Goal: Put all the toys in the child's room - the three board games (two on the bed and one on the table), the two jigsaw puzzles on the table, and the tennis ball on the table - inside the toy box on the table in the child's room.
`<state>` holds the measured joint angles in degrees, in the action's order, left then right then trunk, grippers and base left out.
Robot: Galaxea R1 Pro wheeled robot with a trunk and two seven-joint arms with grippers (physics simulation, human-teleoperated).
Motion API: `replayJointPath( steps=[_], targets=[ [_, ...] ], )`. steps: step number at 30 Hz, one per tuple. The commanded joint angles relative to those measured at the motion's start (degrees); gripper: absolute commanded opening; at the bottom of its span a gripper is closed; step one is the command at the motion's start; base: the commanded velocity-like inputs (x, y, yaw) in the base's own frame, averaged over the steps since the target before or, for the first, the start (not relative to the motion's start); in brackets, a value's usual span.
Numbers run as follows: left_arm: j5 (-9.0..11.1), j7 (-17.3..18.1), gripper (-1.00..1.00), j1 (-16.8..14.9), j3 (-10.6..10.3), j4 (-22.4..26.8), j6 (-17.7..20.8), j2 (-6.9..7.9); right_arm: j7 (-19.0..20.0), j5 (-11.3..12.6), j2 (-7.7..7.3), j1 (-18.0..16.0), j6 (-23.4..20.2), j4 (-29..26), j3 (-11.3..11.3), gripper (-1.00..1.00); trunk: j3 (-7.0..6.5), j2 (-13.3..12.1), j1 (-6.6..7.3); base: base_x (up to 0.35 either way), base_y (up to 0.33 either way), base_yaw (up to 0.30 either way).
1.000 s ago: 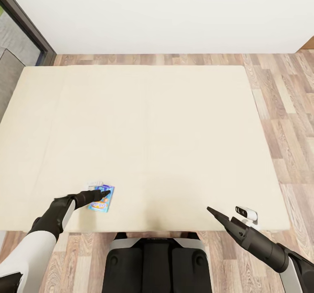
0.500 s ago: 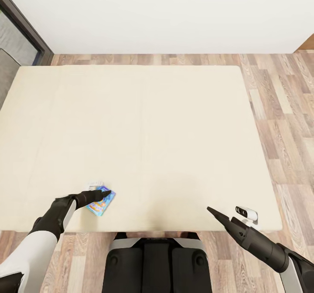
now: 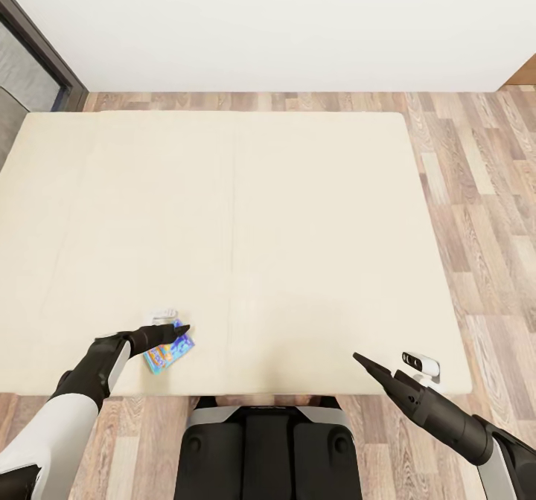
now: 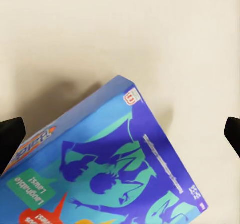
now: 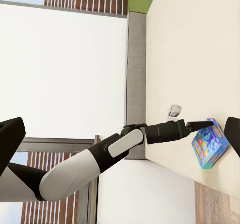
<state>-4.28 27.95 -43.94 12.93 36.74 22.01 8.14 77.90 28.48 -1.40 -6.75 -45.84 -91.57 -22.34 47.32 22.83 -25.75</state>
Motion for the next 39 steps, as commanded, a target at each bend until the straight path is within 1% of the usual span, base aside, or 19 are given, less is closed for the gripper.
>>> replayJointPath(
  steps=[1, 6, 13, 19, 25, 28, 33, 39],
  targets=[
    [-0.43, 0.46, 1.0, -0.02, 0.31, 0.08, 0.37, -0.04, 0.06, 0.17, -0.01, -0.02, -0.48, -0.01, -0.01, 1.0, 0.06, 0.09, -0.03, 0.0, -0.018, 0.0],
    [-0.4, 0.44, 1.0, -0.02, 0.32, 0.08, 0.71, 0.11, 0.06, 0.17, -0.01, -0.02, -0.48, -0.01, -0.02, 1.0, 0.06, 0.09, -0.03, 0.0, -0.007, 0.0],
    [-0.56, 0.49, 1.0, -0.03, 0.34, 0.27, 3.32, 0.59, 0.06, 0.17, -0.01, -0.02, -0.48, -0.01, 0.0, 1.0, 0.06, 0.09, -0.03, 0.0, -0.001, 0.0],
    [-0.71, 0.49, 1.0, -0.08, 0.36, 0.42, 4.48, 0.89, 0.06, 0.17, -0.01, -0.02, -0.48, -0.01, -0.02, 1.0, 0.06, 0.09, -0.03, 0.0, 0.0, 0.0],
    [-0.72, 0.42, 1.0, -0.09, 0.42, 0.5, 5.89, 1.55, 0.06, 0.17, -0.01, -0.02, -0.48, -0.01, -0.04, 1.0, 0.06, 0.09, -0.03, 0.0, 0.0, 0.0],
    [-0.69, 0.46, 1.0, -0.09, 0.44, 0.51, 6.27, 2.1, 0.06, 0.17, -0.01, -0.02, -0.48, -0.01, -0.06, 1.0, 0.06, 0.09, -0.03, 0.0, 0.0, 0.0],
    [-0.62, 0.55, 1.0, -0.1, 0.53, 0.53, 6.62, 3.54, 0.06, 0.17, -0.01, -0.02, -0.48, -0.01, -0.04, 1.0, 0.06, 0.09, -0.03, 0.0, 0.0, 0.0],
    [-0.5, 0.6, 1.0, -0.1, 0.59, 0.52, 7.34, 4.93, 0.06, 0.17, -0.01, -0.02, -0.48, -0.01, -0.05, 1.0, 0.06, 0.09, -0.03, 0.0, 0.0, 0.0]
  ],
)
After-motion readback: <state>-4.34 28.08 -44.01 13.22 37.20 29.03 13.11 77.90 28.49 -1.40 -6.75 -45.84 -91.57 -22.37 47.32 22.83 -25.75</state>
